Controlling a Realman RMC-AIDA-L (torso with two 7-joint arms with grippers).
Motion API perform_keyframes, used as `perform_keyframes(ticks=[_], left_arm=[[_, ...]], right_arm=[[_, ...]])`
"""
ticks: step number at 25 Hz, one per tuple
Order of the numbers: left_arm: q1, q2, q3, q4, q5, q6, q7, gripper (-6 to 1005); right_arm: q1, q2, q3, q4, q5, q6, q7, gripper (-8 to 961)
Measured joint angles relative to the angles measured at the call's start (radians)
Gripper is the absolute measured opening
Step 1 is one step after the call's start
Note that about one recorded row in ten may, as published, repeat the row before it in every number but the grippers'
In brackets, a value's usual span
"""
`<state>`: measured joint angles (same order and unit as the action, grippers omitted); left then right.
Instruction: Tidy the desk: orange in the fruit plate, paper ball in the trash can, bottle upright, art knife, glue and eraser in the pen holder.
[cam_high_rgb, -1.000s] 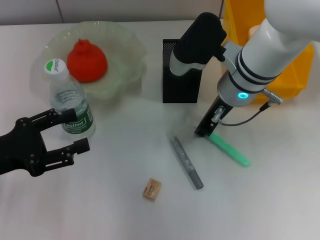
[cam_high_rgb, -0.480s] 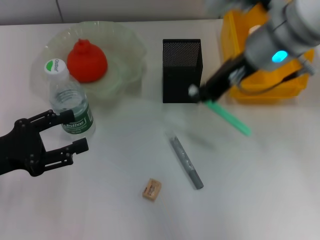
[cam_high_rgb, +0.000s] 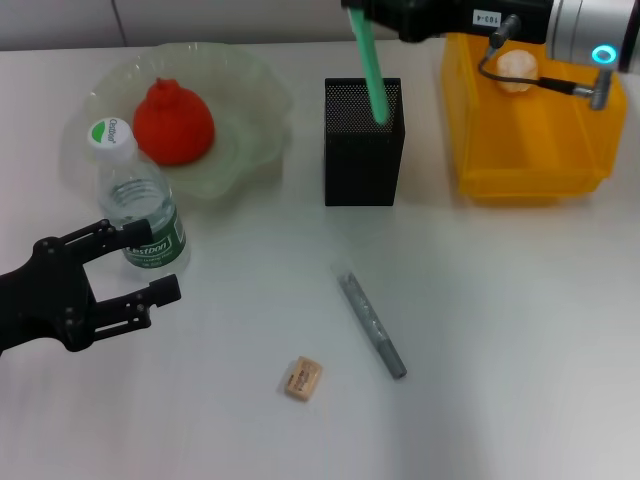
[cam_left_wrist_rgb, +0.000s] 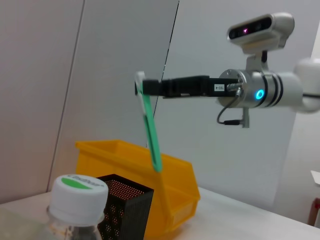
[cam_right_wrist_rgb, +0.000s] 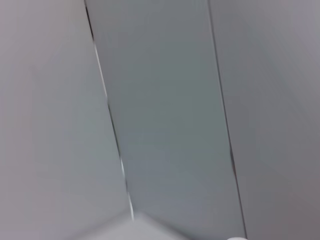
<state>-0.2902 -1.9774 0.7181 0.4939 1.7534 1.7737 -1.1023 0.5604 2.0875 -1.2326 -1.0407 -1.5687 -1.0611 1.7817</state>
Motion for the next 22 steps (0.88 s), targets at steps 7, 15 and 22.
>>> perform_keyframes(ticks=[7, 15, 22], left_arm=[[-0.001, -0.01, 0.008, -0.001, 0.007, -0.025, 0.0, 802], [0.003, -0.02, 0.003, -0.002, 0.013, -0.039, 0.003, 802], [0.0, -0.02, 0.009, -0.001, 0.013, -0.036, 0.002, 802]], right_arm=[[0.078, -0.002, 0.006, 0.423, 0.49, 0.009, -0.557, 174], [0.131, 0.003, -0.003, 0.613, 0.585, 0.011, -0.746, 187], [0.116, -0.003, -0.003, 0.599, 0.579, -0.029, -0.725, 538]])
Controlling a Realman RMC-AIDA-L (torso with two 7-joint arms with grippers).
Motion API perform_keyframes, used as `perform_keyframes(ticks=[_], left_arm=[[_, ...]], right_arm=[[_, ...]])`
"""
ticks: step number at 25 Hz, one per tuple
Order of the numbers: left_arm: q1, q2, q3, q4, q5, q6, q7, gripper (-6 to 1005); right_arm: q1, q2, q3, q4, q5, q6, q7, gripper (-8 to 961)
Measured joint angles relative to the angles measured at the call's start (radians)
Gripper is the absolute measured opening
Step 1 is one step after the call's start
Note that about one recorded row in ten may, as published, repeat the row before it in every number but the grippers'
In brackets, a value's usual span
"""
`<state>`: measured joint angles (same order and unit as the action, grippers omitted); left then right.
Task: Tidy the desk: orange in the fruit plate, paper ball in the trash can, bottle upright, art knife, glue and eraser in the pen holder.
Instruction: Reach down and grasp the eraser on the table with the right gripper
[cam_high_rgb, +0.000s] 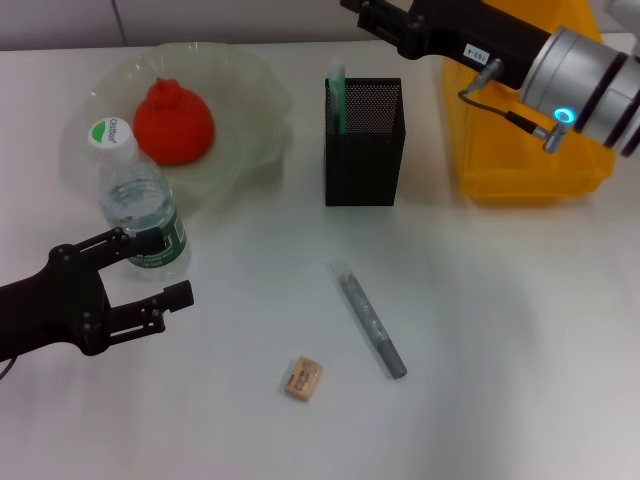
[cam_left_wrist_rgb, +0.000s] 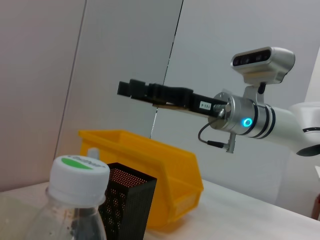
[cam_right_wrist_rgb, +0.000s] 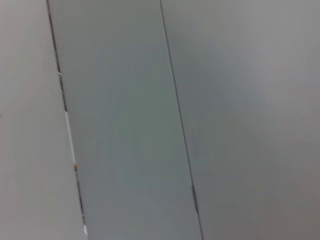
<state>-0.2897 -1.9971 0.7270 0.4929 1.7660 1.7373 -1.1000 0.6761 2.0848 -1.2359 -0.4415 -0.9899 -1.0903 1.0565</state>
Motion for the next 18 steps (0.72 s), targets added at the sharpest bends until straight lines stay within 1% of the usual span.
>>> perform_keyframes(ticks=[2, 3, 4, 5, 6, 7, 8, 9, 10, 11, 12, 15, 16, 17, 18], left_arm=[[0.001, 0.0, 0.001, 0.0, 0.0, 0.001, -0.002, 802], [0.002, 0.001, 0.001, 0.0, 0.0, 0.002, -0.003, 802], [0.003, 0.001, 0.001, 0.001, 0.0, 0.002, -0.003, 802], [0.004, 0.003, 0.001, 0.001, 0.0, 0.003, -0.003, 802], [0.005, 0.004, 0.001, 0.001, 0.0, 0.004, -0.003, 802], [0.006, 0.005, 0.002, 0.001, 0.001, 0.005, -0.003, 802], [0.007, 0.006, 0.002, 0.001, 0.001, 0.008, -0.003, 802], [0.008, 0.007, 0.002, 0.002, 0.005, 0.015, -0.003, 802], [0.009, 0.009, 0.002, 0.003, 0.011, 0.023, -0.003, 802], [0.009, 0.01, 0.002, 0.006, 0.019, 0.035, -0.003, 802], [0.009, 0.01, 0.002, 0.006, 0.019, 0.035, -0.003, 802], [0.009, 0.01, 0.002, 0.008, 0.029, 0.048, -0.003, 802], [0.007, 0.013, 0.001, 0.01, 0.043, 0.063, -0.003, 802], [0.007, 0.013, 0.001, 0.01, 0.043, 0.063, -0.003, 802], [0.004, 0.024, 0.001, 0.012, 0.054, 0.074, -0.003, 802]], right_arm=[[-0.035, -0.007, -0.001, -0.09, -0.065, -0.051, 0.085, 638], [-0.035, -0.007, -0.001, -0.09, -0.065, -0.051, 0.085, 641], [-0.053, -0.012, -0.001, -0.148, -0.12, -0.067, 0.151, 644], [-0.074, -0.017, 0.001, -0.223, -0.186, -0.083, 0.229, 647], [-0.106, -0.025, 0.012, -0.394, -0.363, -0.132, 0.414, 650], [-0.116, -0.027, 0.021, -0.47, -0.446, -0.161, 0.506, 653], [-0.116, -0.027, 0.021, -0.47, -0.446, -0.161, 0.506, 656], [-0.12, -0.028, 0.036, -0.559, -0.552, -0.212, 0.604, 659], [-0.116, -0.029, 0.057, -0.654, -0.665, -0.279, 0.712, 662], [-0.095, -0.029, 0.088, -0.792, -0.825, -0.391, 0.854, 665], [-0.095, -0.029, 0.088, -0.792, -0.825, -0.391, 0.854, 668], [-0.042, -0.029, 0.104, -0.951, -1.008, -0.566, 1.001, 677], [0.002, -0.029, 0.101, -1.013, -1.094, -0.661, 1.072, 679], [0.002, -0.029, 0.101, -1.013, -1.094, -0.661, 1.072, 682], [0.028, -0.028, 0.096, -1.034, -1.142, -0.71, 1.105, 684]])
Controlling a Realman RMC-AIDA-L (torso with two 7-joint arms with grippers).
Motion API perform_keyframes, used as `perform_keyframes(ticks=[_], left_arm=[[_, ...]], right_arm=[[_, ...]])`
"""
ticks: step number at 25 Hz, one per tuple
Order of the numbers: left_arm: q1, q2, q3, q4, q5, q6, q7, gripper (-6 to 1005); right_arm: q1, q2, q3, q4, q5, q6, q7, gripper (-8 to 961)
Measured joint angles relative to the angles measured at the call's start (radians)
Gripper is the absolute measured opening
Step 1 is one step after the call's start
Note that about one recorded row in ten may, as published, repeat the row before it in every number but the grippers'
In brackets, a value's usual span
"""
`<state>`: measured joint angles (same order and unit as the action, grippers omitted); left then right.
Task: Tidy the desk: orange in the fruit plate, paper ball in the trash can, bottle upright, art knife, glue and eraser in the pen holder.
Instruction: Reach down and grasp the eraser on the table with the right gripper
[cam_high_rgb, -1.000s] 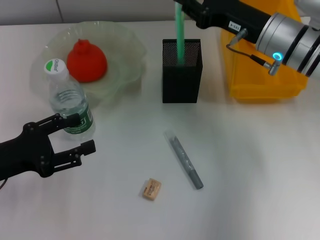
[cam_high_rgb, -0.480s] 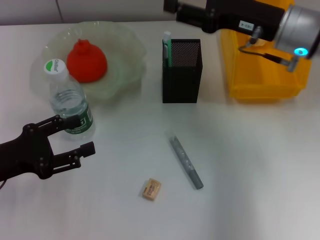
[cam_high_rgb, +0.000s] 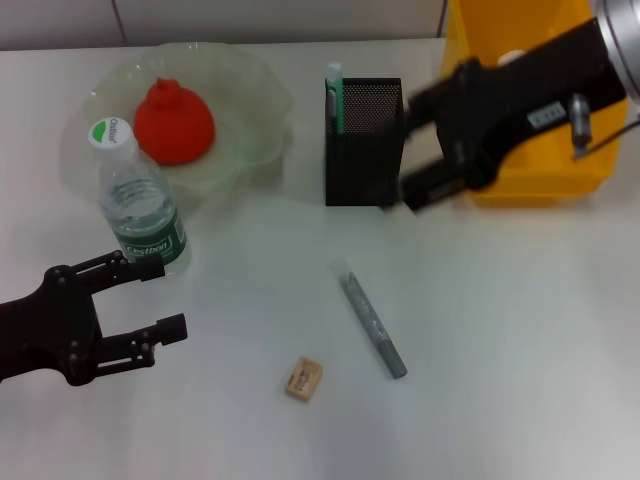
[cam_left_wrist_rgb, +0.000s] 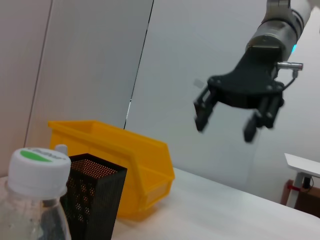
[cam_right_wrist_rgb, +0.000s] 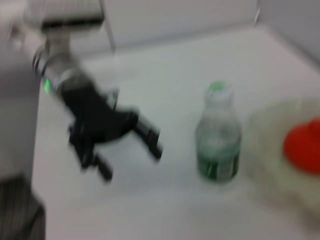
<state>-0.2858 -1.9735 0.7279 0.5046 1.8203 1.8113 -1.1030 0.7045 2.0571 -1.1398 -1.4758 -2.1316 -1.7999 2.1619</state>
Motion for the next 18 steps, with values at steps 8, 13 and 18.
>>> perform_keyframes(ticks=[8, 13, 18], left_arm=[[-0.006, 0.006, -0.007, 0.0, 0.001, 0.029, 0.0, 802], [-0.014, 0.005, -0.005, 0.0, 0.001, 0.029, 0.0, 802], [-0.016, 0.006, -0.003, 0.0, 0.001, 0.028, 0.0, 802]], right_arm=[[0.185, 0.026, -0.279, 0.106, -0.228, -0.081, 0.175, 719], [0.252, 0.032, -0.426, 0.261, -0.178, 0.017, 0.18, 785], [0.272, 0.034, -0.562, 0.347, -0.083, 0.14, 0.176, 784]])
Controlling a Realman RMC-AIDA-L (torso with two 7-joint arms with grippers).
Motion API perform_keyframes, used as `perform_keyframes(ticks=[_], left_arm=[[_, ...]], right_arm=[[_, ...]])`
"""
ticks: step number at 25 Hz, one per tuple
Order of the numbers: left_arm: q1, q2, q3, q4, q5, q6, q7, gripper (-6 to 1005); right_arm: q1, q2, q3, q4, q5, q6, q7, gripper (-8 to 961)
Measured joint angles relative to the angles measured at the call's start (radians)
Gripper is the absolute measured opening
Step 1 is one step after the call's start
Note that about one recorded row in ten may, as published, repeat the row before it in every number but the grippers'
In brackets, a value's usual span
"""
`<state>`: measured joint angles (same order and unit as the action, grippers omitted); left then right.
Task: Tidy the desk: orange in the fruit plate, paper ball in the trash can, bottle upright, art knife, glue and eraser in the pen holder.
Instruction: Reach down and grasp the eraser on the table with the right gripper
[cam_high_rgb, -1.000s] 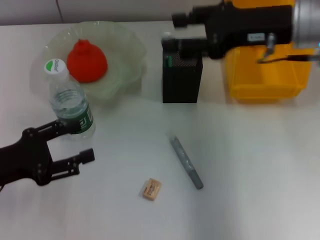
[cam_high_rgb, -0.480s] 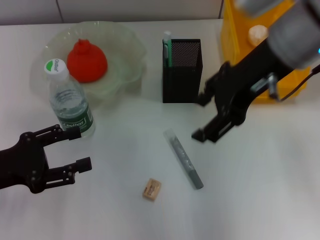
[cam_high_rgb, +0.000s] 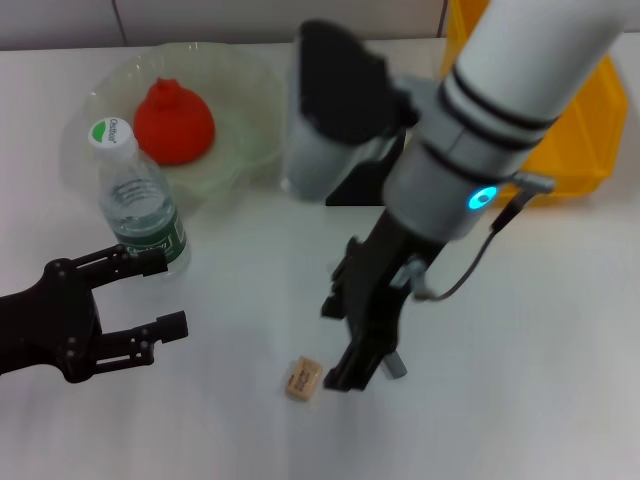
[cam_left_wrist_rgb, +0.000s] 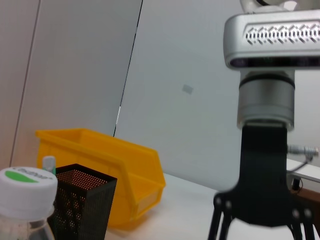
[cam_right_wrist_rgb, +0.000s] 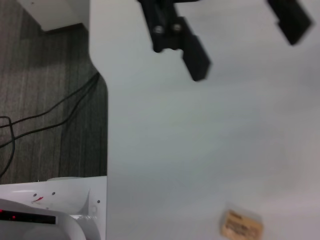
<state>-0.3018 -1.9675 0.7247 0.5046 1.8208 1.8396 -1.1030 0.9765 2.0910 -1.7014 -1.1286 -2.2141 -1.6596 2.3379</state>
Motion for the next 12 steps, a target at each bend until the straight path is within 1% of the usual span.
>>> perform_keyframes(ticks=[1, 4, 5, 6, 8, 9, 10, 11, 12], left_arm=[[0.0, 0.0, 0.0, 0.0, 0.0, 0.0, 0.0, 802], [0.001, 0.001, -0.002, 0.0, 0.0, -0.002, 0.0, 802], [0.002, 0.002, -0.001, 0.0, 0.0, -0.004, 0.0, 802], [0.002, 0.002, -0.001, 0.0, 0.0, -0.004, 0.0, 802], [0.003, 0.002, 0.0, 0.0, 0.0, -0.006, 0.0, 802], [0.004, 0.002, 0.0, 0.0, 0.0, -0.007, 0.0, 802], [0.005, 0.002, 0.001, 0.0, 0.0, -0.007, 0.0, 802], [0.006, 0.002, 0.0, 0.0, 0.0, -0.007, 0.0, 802], [0.007, 0.001, 0.0, 0.0, 0.0, -0.007, 0.0, 802]], right_arm=[[0.0, 0.0, 0.0, 0.0, 0.0, 0.0, 0.0, 784], [0.006, 0.001, -0.08, 0.031, 0.033, 0.075, 0.005, 783], [0.007, 0.001, -0.128, 0.048, 0.042, 0.129, 0.019, 783], [0.007, 0.001, -0.128, 0.048, 0.042, 0.129, 0.019, 783], [0.008, 0.001, -0.167, 0.067, 0.044, 0.183, 0.036, 783], [0.007, 0.001, -0.193, 0.078, 0.045, 0.216, 0.049, 783], [0.007, 0.001, -0.24, 0.093, 0.049, 0.272, 0.081, 782], [0.007, 0.001, -0.24, 0.093, 0.049, 0.272, 0.081, 782], [0.006, 0.001, -0.266, 0.101, 0.05, 0.3, 0.096, 782]])
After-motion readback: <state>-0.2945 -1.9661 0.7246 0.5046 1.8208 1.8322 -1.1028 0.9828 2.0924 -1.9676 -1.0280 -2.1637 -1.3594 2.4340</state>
